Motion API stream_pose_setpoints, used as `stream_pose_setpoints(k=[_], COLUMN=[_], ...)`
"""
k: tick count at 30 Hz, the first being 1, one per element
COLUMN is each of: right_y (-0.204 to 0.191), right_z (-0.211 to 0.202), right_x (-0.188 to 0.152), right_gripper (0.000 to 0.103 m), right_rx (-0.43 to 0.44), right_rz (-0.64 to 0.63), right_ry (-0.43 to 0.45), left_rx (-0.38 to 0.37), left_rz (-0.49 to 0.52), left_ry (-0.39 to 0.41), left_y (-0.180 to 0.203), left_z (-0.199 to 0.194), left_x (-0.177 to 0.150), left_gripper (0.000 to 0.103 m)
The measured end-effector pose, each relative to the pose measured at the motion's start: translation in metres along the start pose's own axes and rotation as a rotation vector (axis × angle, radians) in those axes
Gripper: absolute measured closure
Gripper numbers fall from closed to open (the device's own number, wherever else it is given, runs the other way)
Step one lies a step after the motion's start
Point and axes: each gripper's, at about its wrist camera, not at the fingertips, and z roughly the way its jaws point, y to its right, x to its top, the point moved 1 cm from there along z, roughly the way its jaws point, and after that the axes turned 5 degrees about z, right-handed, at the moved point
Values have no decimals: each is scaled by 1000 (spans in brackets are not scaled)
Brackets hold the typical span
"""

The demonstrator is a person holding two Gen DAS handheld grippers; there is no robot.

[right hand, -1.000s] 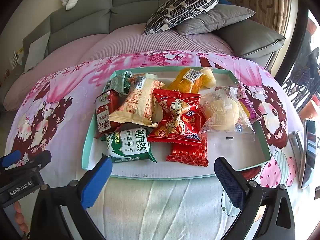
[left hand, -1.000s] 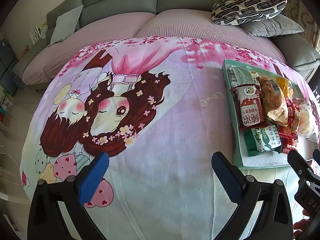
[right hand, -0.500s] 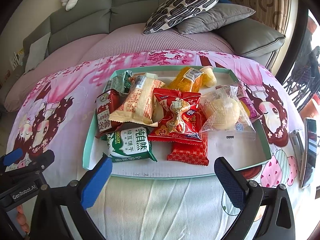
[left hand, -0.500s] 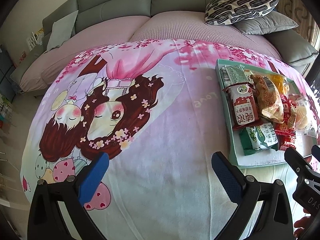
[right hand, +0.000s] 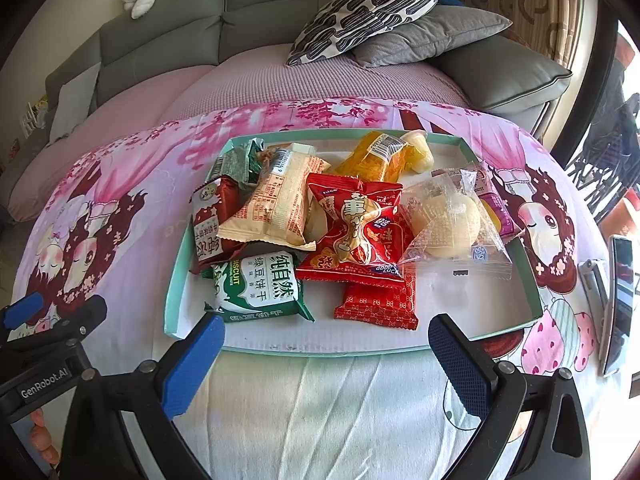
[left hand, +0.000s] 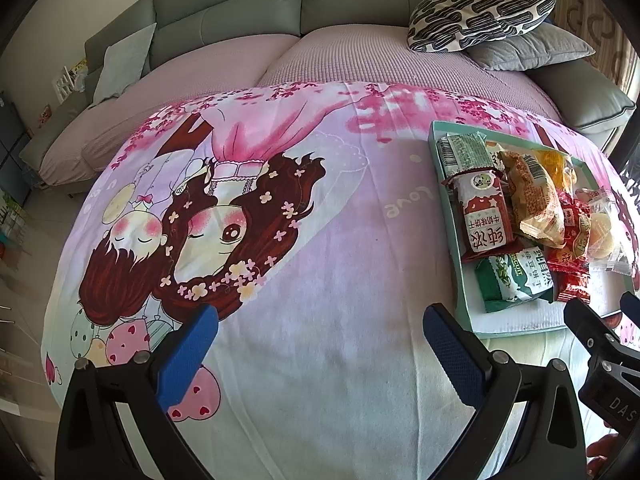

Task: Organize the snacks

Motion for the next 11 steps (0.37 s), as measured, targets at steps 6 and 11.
stream_pose_setpoints(k=[6,11], right_y=[0,1], right_z=[1,1], right_x=[-1,0], right_gripper=[0,0], right_rx=[-2,-2], right_rz=[1,1], right_ry=[-2,-3], left_rx=[16,11], left_rz=[-13,-15], left_ry=[4,1], left_y=[-2,-3], left_z=[-3,-2], left_x=[-1,-1], left_gripper=[1,1])
